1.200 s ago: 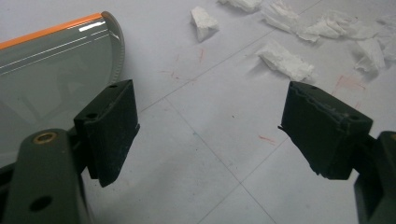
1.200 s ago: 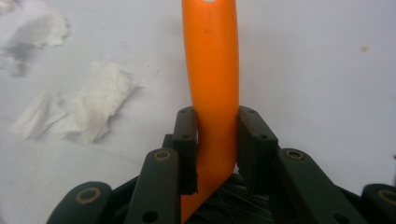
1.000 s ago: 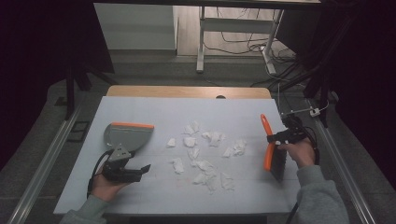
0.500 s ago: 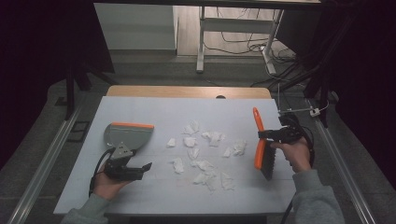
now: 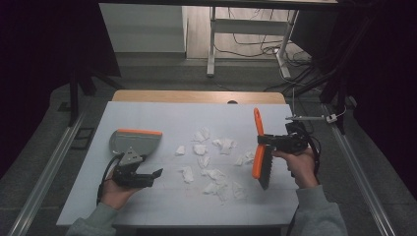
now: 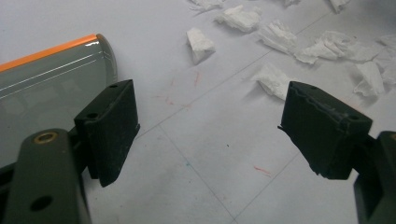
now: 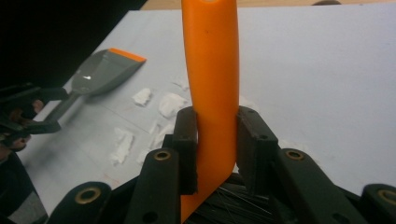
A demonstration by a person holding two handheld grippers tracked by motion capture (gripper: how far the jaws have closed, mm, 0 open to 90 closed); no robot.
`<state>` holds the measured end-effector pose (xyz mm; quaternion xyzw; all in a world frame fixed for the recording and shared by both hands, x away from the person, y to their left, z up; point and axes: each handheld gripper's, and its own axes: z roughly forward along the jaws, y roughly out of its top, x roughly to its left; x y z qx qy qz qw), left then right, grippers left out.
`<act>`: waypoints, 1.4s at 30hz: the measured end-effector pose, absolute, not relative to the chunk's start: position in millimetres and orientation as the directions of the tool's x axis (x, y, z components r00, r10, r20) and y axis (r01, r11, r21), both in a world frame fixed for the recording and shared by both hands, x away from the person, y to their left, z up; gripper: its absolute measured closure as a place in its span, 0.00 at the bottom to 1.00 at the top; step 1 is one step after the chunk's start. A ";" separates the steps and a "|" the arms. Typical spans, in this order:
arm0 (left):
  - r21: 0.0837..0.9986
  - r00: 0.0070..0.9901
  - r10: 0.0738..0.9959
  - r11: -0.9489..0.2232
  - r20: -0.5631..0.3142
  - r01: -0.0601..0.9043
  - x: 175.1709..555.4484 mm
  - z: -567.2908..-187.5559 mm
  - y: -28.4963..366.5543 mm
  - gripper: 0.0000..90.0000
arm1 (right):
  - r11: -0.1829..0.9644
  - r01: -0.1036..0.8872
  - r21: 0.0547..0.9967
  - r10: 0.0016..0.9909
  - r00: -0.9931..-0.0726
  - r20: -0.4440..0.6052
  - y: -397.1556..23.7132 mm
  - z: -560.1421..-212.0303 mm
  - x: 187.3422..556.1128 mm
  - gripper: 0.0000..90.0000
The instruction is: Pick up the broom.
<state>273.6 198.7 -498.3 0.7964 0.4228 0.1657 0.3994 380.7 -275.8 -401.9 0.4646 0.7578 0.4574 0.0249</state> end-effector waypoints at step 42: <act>0.813 0.804 0.581 -0.404 -0.126 0.419 275.0 -468.9 59.8 0.26 | -0.011 0.601 0.799 0.688 -0.576 0.442 -198.3 -424.6 362.4 0.79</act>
